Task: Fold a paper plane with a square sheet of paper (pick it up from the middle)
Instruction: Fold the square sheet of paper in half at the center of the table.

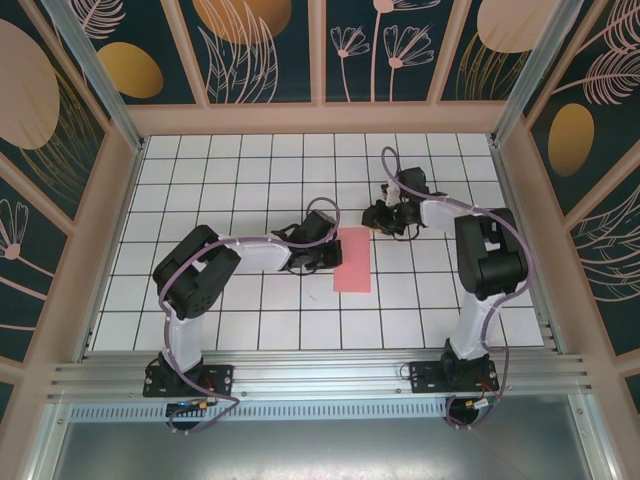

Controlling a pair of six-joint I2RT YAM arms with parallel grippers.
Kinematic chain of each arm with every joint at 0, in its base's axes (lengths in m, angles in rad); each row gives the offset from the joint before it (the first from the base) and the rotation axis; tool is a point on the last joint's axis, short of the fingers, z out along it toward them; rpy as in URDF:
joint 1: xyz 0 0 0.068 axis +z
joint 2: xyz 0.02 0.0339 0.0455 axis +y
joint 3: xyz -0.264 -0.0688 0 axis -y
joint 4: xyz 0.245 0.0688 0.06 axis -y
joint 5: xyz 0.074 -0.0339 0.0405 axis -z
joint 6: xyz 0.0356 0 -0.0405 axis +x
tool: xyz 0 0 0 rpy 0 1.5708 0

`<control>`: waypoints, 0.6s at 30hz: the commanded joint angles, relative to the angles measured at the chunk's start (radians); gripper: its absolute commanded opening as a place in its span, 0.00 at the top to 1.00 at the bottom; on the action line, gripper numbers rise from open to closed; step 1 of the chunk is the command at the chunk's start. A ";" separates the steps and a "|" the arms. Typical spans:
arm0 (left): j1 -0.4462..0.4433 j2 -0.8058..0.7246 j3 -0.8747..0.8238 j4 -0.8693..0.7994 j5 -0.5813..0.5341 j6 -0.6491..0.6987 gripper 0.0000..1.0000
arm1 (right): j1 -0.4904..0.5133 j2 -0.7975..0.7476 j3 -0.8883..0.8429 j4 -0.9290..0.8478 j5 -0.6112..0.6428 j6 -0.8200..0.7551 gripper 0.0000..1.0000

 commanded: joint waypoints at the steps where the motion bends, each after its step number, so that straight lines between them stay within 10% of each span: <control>1: -0.008 -0.030 -0.007 -0.119 0.005 -0.002 0.96 | 0.002 -0.151 -0.075 -0.034 0.050 -0.008 0.70; 9: -0.007 -0.192 -0.031 -0.059 -0.054 -0.044 0.65 | 0.077 -0.295 -0.279 -0.006 0.083 0.041 0.72; 18: -0.008 -0.310 -0.234 0.126 -0.039 -0.180 0.58 | 0.168 -0.303 -0.349 0.030 0.114 0.077 0.76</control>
